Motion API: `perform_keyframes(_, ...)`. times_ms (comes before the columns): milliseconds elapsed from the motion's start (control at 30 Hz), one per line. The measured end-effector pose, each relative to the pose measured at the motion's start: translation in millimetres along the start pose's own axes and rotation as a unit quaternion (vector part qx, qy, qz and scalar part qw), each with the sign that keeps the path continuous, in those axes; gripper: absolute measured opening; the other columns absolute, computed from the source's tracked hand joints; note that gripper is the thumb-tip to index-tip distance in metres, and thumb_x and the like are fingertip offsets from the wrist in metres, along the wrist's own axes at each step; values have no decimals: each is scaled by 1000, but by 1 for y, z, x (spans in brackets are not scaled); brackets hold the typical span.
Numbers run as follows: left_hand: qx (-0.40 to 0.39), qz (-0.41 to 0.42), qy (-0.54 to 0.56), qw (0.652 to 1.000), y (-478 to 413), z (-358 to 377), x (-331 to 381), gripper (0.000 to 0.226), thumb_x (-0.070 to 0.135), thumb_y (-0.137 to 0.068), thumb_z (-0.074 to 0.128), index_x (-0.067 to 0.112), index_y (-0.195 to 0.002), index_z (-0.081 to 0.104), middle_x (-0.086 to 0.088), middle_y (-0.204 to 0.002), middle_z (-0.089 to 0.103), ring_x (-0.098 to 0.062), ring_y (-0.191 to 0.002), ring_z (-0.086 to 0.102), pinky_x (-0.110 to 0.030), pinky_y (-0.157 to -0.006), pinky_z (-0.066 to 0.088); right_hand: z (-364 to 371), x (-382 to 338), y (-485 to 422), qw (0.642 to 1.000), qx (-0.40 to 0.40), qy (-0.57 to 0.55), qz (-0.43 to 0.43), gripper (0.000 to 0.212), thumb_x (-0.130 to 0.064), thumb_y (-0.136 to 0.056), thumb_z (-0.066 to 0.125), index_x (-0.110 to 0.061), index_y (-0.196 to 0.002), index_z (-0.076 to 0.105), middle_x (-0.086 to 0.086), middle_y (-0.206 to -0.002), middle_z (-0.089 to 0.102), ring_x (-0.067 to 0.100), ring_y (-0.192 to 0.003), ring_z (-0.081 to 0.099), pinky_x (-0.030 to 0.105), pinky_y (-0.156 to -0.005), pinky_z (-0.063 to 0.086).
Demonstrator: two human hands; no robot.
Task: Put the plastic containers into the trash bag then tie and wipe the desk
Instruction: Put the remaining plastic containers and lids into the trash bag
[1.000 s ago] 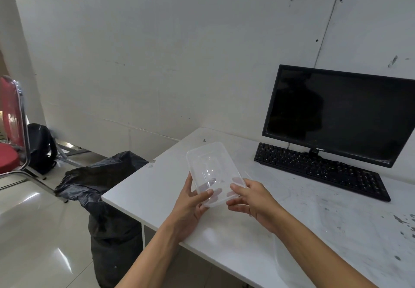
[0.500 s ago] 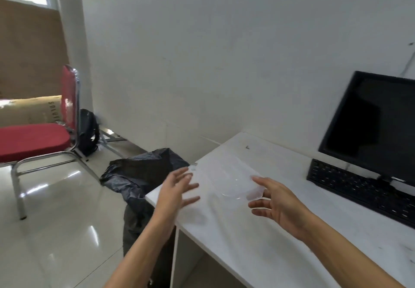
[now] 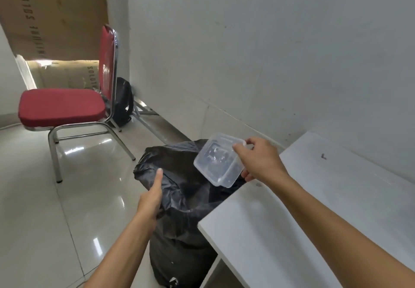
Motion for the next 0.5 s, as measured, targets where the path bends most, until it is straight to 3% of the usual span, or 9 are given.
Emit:
perform_keyframes(100,-17,68,34,997,-18,9,4,70,65,-83,62,14,-131,59,-9,-114,74,-31,-102,71,-50,-97,54,30,1,-24,988,-69,137,22,29,-38,-94,54,-10,-100,60,8,-78,69,21,-56,73,34,-55,63)
perform_keyframes(200,-27,128,71,989,-13,18,14,43,50,-95,55,18,-122,66,-7,-107,77,-29,-99,73,-51,-94,56,65,10,-44,973,-118,197,36,30,-37,-95,56,-8,-97,63,9,-79,67,22,-58,72,33,-58,64)
perform_keyframes(300,-40,155,104,982,-5,26,18,34,44,-98,52,18,-104,74,-7,-101,78,-29,-100,73,-50,-95,55,95,14,-52,961,-161,221,32,29,-35,-97,55,-6,-97,61,11,-82,67,21,-59,71,29,-55,61)
perform_keyframes(400,-39,164,131,977,3,28,22,33,40,-100,51,17,-97,74,-11,-101,78,-31,-102,71,-51,-96,55,121,19,-52,957,-237,144,83,39,-37,-97,60,-4,-117,59,18,-106,68,26,-70,74,33,-63,64)
perform_keyframes(500,-28,158,138,977,9,23,20,33,41,-99,51,17,-98,74,-10,-102,77,-30,-103,71,-48,-95,56,123,17,-50,964,-214,147,49,41,-35,-99,57,-2,-123,62,15,-115,70,26,-79,75,38,-76,64)
Point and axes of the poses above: each hand's wrist, its own y-axis away from the middle knuckle, its own z-axis out of the palm, x = y × z, the point moved 5 cm from there along -y, towards the middle knuckle
